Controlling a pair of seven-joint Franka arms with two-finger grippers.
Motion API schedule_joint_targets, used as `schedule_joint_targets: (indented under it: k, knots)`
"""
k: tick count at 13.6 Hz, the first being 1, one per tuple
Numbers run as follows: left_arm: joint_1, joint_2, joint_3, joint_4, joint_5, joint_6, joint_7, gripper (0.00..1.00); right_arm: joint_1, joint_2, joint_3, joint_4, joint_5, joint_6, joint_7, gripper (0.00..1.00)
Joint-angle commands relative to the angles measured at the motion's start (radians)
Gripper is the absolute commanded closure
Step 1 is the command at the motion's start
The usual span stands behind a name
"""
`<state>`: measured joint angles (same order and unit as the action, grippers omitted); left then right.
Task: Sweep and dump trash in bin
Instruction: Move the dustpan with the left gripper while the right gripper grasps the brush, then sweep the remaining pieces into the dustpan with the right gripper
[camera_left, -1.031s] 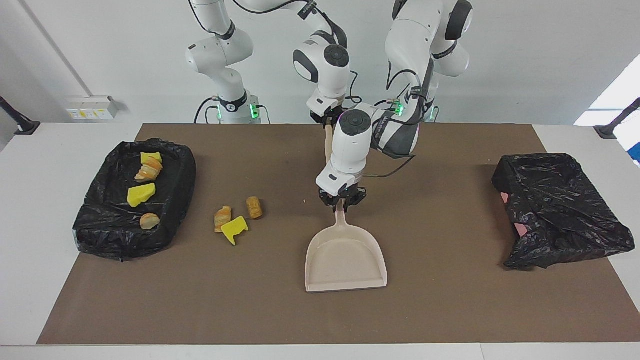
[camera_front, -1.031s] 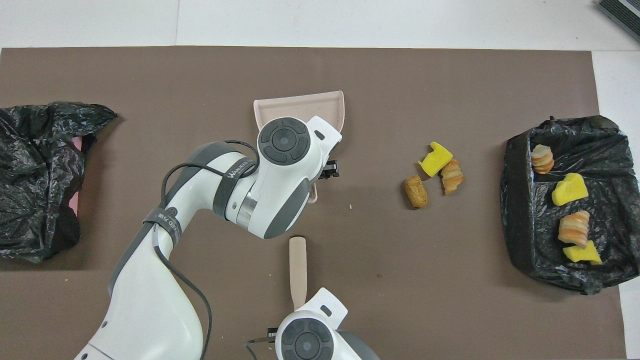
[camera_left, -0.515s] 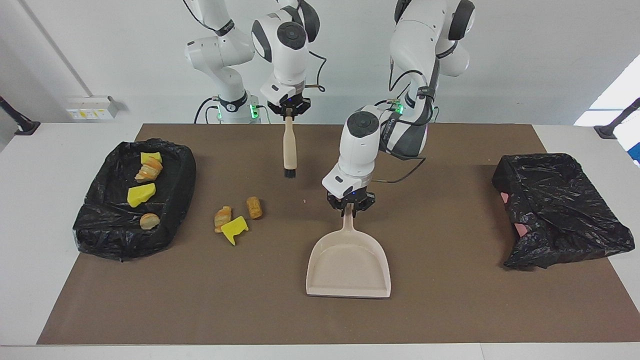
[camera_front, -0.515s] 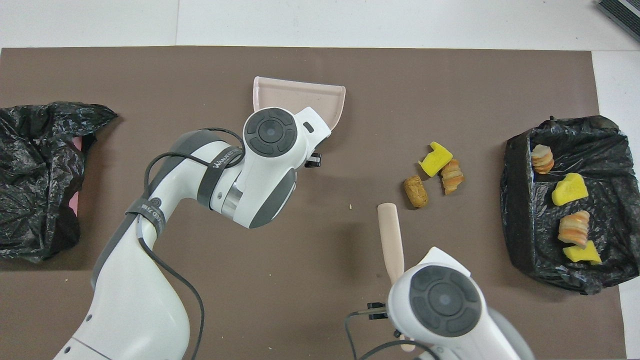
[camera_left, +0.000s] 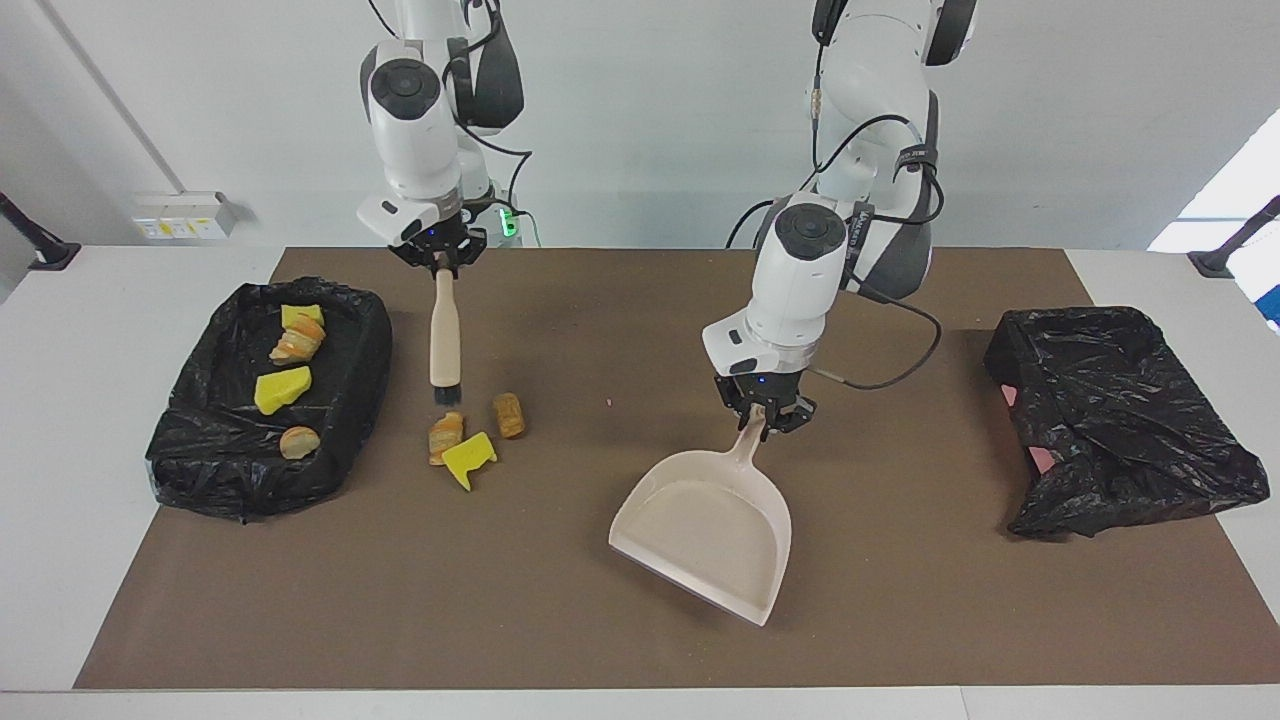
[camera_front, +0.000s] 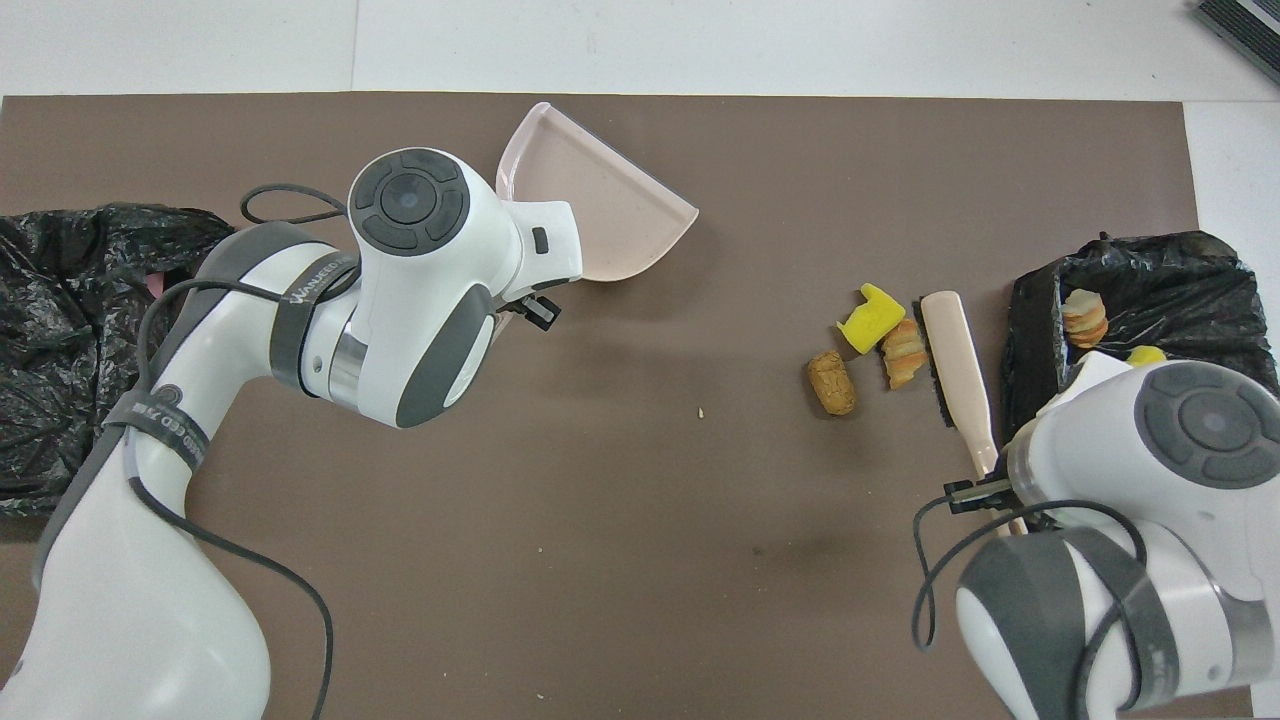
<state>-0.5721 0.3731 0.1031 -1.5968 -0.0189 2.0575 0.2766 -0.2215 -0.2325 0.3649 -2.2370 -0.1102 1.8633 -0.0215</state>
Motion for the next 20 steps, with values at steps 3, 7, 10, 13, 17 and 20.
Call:
schedule_joint_targets:
  k: [3, 7, 10, 13, 17, 20]
  knots:
    - [0.049, -0.135, -0.003, -0.155, 0.016, -0.016, 0.445, 1.0, -0.047, 0.193, 0.016, 0.005, -0.193, 0.143, -0.031, 1.0]
    - [0.075, -0.158, -0.003, -0.201, 0.016, -0.023, 0.85, 1.0, -0.05, 0.237, 0.017, -0.038, -0.227, 0.2, -0.037, 1.0]
    - [0.003, -0.238, -0.003, -0.33, 0.023, -0.017, 0.854, 1.0, -0.041, 0.217, 0.023, -0.095, -0.194, 0.206, -0.022, 1.0]
    - [-0.055, -0.278, -0.003, -0.374, 0.047, -0.043, 0.73, 1.0, 0.013, 0.191, 0.023, -0.122, -0.1, 0.197, -0.018, 1.0]
    - [-0.124, -0.269, -0.011, -0.417, 0.047, -0.031, 0.514, 1.0, 0.077, 0.194, 0.023, -0.148, -0.08, 0.2, -0.023, 1.0]
    - [-0.144, -0.266, -0.013, -0.433, 0.045, -0.022, 0.478, 1.0, 0.147, 0.228, 0.023, -0.15, 0.048, 0.203, -0.046, 1.0]
